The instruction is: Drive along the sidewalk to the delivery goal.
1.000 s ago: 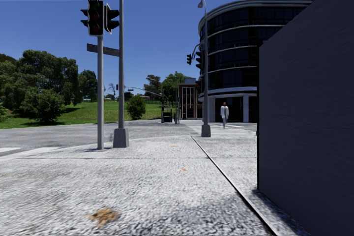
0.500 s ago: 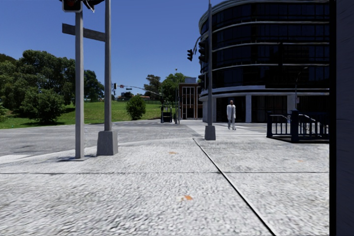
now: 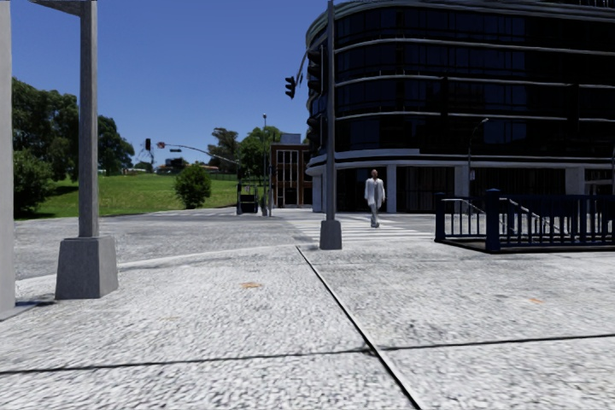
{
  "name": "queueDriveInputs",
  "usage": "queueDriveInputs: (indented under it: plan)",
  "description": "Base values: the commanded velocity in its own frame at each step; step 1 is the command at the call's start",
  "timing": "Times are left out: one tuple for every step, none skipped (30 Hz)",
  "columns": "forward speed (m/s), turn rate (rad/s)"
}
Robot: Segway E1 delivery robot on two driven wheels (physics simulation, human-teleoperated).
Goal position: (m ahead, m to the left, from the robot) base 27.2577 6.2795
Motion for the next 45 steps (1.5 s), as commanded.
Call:
queueDriveInputs:
  plan:
    - [2.00, -0.39]
    - [2.00, -0.39]
    - [2.00, -0.39]
    - [2.00, -0.39]
    - [2.00, -0.39]
    - [2.00, -0.39]
    - [2.00, -0.39]
    - [2.00, -0.39]
    - [2.00, -0.39]
    - [2.00, -0.39]
    - [2.00, -0.39]
    - [2.00, -0.39]
    - [2.00, -0.45]
    - [2.00, -0.47]
    - [2.00, -0.47]
    - [2.00, -0.48]
    - [2.00, -0.48]
    - [2.00, -0.48]
    - [2.00, -0.48]
    - [2.00, -0.48]
    - [2.00, -0.48]
    - [2.00, -0.48]
    - [2.00, -0.48]
    - [2.00, -0.48]
    - [2.00, -0.48]
    - [2.00, -0.48]
    - [2.00, -0.48]
    - [2.00, -0.45]
    - [2.00, -0.29]
    - [2.00, -0.21]
    - [2.00, 0.00]
    - [2.00, 0.00]
    - [2.00, 0.00]
    - [2.00, 0.00]
    - [2.00, 0.00]
    - [2.00, 0.00]
    - [2.00, 0.00]
    - [2.00, 0.00]
    - [2.00, 0.00]
    - [2.00, 0.00]
    - [2.00, 0.00]
    - [2.00, 0.00]
    - [2.00, 0.00]
    - [2.00, 0.00]
    - [2.00, 0.00]
